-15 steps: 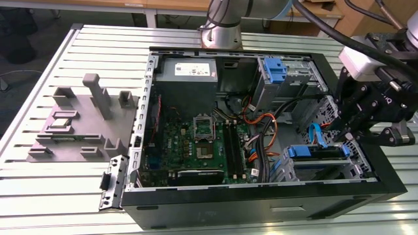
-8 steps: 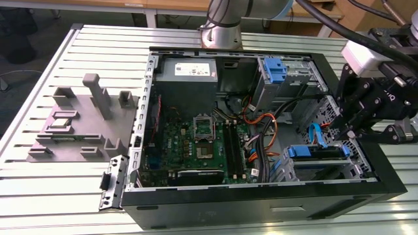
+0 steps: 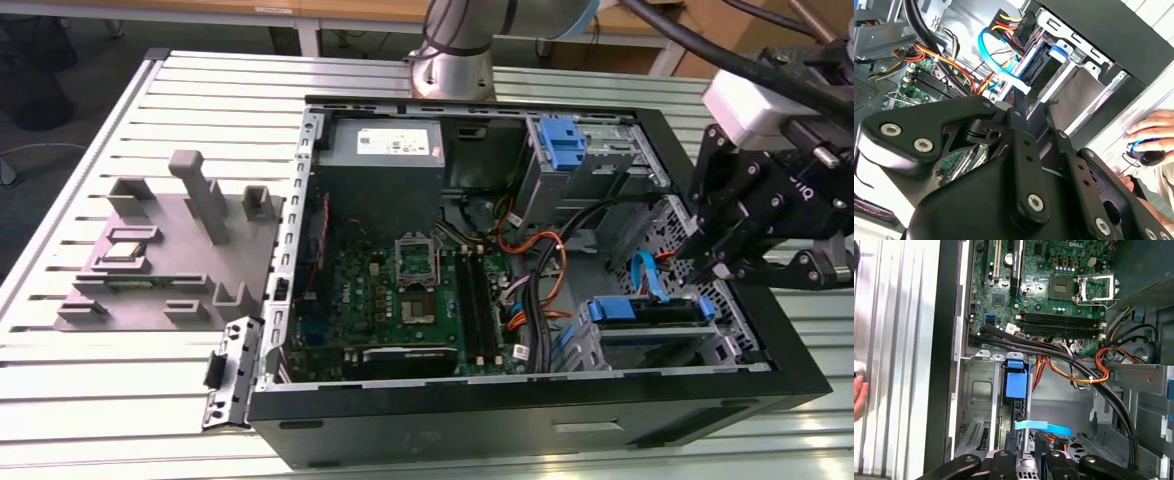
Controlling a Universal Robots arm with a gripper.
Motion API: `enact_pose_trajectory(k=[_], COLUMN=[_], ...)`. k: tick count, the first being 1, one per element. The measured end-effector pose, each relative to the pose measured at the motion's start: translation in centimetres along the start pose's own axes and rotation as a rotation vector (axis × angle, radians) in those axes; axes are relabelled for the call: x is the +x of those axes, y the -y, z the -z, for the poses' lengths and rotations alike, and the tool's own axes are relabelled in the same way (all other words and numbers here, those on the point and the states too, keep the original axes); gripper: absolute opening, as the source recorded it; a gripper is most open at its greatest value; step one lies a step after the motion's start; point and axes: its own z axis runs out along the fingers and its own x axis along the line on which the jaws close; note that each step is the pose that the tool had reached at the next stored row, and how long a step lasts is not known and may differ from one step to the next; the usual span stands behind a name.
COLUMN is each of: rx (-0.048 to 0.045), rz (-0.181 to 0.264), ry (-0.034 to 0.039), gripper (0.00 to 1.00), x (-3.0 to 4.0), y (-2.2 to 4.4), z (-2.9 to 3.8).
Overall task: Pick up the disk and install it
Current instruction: 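Insert the second disk wire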
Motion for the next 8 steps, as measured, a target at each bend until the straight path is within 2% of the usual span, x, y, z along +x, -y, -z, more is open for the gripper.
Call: enact_pose_trajectory(k=[8], rx=[0.0], rz=[0.0], ry=[0.0], gripper=[0.29], x=[-0.09], y=[-0.02], z=[1.65])
